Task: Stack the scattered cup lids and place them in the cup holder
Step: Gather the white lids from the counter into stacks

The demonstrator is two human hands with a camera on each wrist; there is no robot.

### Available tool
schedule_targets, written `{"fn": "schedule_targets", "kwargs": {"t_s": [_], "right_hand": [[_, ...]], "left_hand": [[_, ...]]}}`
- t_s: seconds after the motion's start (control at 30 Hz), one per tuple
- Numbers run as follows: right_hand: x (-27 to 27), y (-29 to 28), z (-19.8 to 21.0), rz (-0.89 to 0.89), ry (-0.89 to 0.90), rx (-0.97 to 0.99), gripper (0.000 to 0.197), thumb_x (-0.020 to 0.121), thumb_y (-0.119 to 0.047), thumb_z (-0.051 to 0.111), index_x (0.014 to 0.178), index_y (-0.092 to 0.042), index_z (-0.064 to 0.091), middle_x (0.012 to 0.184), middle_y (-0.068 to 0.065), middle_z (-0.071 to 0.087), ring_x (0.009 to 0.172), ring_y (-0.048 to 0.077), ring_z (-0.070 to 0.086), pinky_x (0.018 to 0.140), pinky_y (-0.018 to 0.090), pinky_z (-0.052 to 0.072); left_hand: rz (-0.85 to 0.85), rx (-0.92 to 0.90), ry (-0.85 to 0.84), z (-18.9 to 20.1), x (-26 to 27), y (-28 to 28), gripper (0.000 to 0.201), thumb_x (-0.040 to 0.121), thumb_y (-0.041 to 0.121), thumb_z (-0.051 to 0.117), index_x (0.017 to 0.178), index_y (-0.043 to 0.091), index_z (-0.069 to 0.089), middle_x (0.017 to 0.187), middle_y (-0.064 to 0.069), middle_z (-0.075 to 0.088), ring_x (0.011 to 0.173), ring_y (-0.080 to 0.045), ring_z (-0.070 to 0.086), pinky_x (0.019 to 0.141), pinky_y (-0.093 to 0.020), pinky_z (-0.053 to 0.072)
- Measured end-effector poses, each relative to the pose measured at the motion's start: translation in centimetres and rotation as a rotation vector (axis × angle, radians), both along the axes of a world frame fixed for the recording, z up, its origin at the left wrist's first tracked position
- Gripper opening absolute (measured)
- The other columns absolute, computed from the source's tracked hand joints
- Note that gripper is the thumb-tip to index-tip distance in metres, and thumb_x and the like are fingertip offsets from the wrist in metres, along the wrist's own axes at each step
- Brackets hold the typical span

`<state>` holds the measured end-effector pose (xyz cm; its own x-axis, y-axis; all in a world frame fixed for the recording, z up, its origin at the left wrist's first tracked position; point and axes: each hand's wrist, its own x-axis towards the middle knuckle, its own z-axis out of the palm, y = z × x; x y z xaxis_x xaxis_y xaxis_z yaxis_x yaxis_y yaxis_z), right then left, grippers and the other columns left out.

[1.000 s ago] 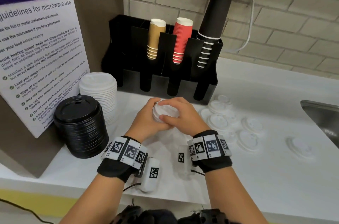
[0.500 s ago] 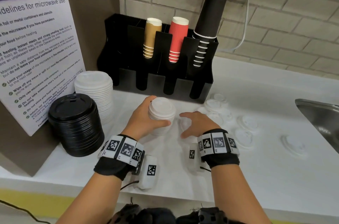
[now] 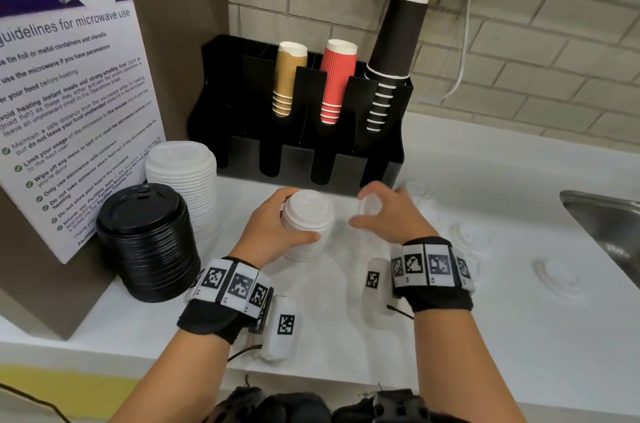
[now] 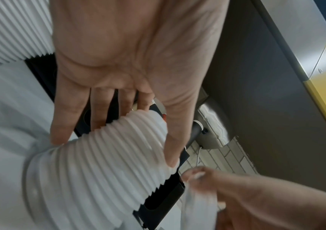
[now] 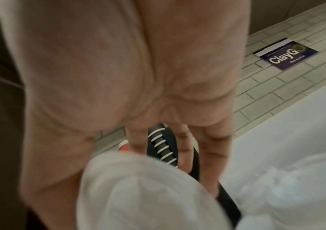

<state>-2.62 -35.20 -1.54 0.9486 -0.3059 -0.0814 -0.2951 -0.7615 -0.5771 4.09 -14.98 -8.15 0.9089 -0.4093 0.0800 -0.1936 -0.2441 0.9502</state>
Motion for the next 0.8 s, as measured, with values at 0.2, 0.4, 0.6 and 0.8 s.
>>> {"fn": "schedule_targets", "kwargs": {"t_s": [0.2, 0.4, 0.6, 0.8], "right_hand": [[1.0, 2.1, 0.0, -0.115, -0.453, 0.397, 0.046, 0.066, -0.04, 0.083, 0.078, -0.021, 0.043, 0.079, -0.004, 0.045, 0.071, 0.011, 0.044, 0.063, 0.021, 0.036], [2.0, 4.8, -2.4, -0.016, -0.415, 0.42, 0.038, 0.075, -0.036, 0.078, 0.085, -0.016, 0.048, 0.09, 0.002, 0.051, 0.083, 0.015, 0.05, 0.074, 0.026, 0.044], [1.8, 5.0, -2.5, 0.138, -0.348, 0.381, 0.032, 0.079, -0.028, 0.076, 0.106, -0.021, 0.061, 0.108, -0.006, 0.063, 0.105, 0.013, 0.057, 0.089, 0.024, 0.047], [1.9, 5.4, -2.1, 0.191, -0.322, 0.27, 0.028, 0.079, -0.027, 0.075, 0.105, -0.026, 0.066, 0.115, -0.002, 0.06, 0.108, 0.01, 0.052, 0.085, 0.009, 0.036]], "left_hand": [[0.009, 0.005, 0.003, 0.0, -0.1, -0.1, 0.064, 0.063, 0.017, 0.09, 0.103, 0.047, 0.049, 0.106, 0.026, 0.054, 0.098, 0.009, 0.049, 0.076, -0.009, 0.037], [0.018, -0.005, 0.009, -0.1, -0.2, -0.1, 0.067, 0.063, 0.021, 0.09, 0.115, 0.037, 0.051, 0.105, 0.02, 0.058, 0.095, 0.004, 0.055, 0.073, -0.014, 0.044], [0.025, 0.0, 0.006, 0.0, -0.2, -0.1, 0.072, 0.062, 0.019, 0.09, 0.12, 0.033, 0.048, 0.107, 0.02, 0.057, 0.098, 0.002, 0.055, 0.077, -0.018, 0.047], [0.022, 0.03, 0.006, 0.2, -0.2, -0.2, 0.073, 0.062, 0.02, 0.09, 0.119, 0.034, 0.047, 0.104, 0.019, 0.058, 0.094, 0.002, 0.057, 0.072, -0.015, 0.045]]}}
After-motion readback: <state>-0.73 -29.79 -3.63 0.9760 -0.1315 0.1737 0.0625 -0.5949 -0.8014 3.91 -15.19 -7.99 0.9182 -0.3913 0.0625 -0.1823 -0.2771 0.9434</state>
